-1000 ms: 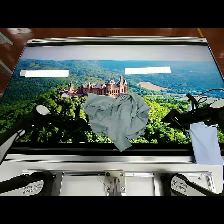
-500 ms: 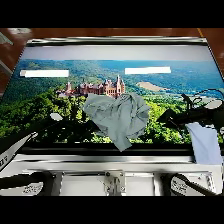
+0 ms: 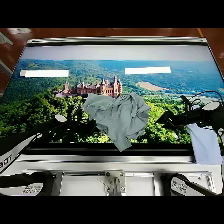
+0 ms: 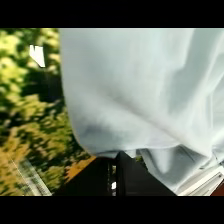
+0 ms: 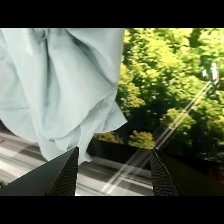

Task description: Fold the shirts.

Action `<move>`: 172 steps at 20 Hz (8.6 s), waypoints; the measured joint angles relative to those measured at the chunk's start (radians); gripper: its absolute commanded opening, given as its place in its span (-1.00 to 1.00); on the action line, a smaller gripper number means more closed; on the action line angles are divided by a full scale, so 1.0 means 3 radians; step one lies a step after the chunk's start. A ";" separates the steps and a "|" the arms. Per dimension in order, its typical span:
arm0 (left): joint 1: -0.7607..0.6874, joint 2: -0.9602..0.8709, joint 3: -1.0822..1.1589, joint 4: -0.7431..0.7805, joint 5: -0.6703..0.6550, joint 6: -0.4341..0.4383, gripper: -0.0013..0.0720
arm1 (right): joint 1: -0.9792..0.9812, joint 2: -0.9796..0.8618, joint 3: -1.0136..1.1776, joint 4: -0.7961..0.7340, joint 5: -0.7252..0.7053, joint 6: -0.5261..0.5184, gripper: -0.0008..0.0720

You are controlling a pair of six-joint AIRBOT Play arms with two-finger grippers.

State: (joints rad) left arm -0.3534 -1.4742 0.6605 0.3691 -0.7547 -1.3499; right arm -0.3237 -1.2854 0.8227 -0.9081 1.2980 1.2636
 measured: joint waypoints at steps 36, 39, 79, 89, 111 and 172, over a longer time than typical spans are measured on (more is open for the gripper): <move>0.1390 0.2462 0.3169 0.0053 -0.0504 0.0935 -0.85 | 0.1125 0.1699 0.2579 -0.0309 -0.1143 -0.0004 -0.79; 0.1408 0.2595 0.3358 0.0172 -0.0530 0.0900 -0.85 | 0.1124 0.1732 0.3003 -0.0315 -0.1036 0.0055 -0.79; 0.1825 0.0142 0.1966 0.2309 -0.1968 -0.0492 0.53 | 0.1378 -0.1484 0.2940 -0.1219 -0.0058 0.0898 0.53; 0.1951 0.0708 -0.0106 0.1471 -0.1429 0.0122 0.52 | 0.0464 -0.1068 0.1609 -0.0773 0.0512 0.0793 0.53; 0.1363 0.0739 -0.0460 0.0732 -0.0399 0.0378 -0.85 | 0.0490 -0.1031 0.0748 -0.0219 -0.0266 0.0702 0.78; 0.1577 0.0153 0.2099 0.2422 -0.0973 -0.0696 0.85 | 0.1099 -0.1930 0.3085 -0.0271 -0.0867 0.0935 0.80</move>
State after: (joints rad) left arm 0.1196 -1.4284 1.2903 1.0958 -1.0466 -1.5585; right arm 0.0059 -1.8645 1.7481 -0.9894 1.0378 1.5440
